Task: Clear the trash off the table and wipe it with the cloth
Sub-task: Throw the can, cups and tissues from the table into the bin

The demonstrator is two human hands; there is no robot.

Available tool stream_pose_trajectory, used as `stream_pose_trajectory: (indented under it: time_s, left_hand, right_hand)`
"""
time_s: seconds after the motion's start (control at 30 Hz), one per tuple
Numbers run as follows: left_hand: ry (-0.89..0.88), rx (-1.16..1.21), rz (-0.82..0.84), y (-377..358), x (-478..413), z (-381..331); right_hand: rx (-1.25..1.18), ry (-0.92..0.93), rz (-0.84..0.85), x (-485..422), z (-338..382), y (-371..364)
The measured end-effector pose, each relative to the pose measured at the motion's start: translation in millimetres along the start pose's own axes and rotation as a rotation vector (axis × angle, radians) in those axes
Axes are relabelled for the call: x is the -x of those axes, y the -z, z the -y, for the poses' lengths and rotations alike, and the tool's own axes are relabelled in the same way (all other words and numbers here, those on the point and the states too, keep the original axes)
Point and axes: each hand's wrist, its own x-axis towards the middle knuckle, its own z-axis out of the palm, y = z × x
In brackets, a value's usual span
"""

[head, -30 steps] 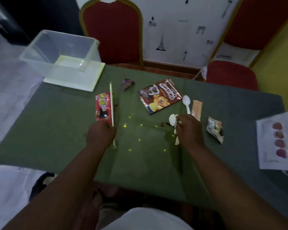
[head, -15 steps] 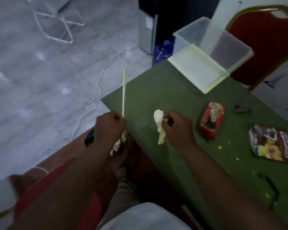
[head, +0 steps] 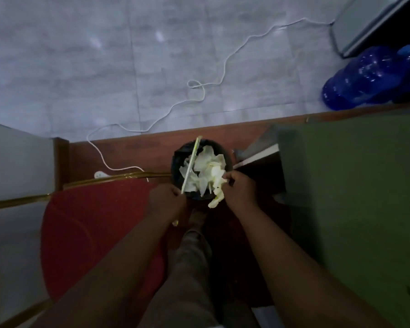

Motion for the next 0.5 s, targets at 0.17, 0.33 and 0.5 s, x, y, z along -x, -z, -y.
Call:
stream_pose_trajectory:
  time_s: [0.17,0.33,0.5]
  left_hand:
    - [0.145,0.037,0.167,-61.3,-58.6,36.8]
    - [0.175,0.068,0.219,-103.9,-108.8,57.2]
    - [0.139,0.047,0.253,-121.0,-136.6,63.3]
  right_hand:
    - [0.038,-0.148,0.041,-71.9,-42.3,-53.2]
    - [0.079,-0.209,0.083,-120.2,-72.3,-91.3]
    - [-0.013,-0.265,0.09,-141.7,-76.9,-106.0]
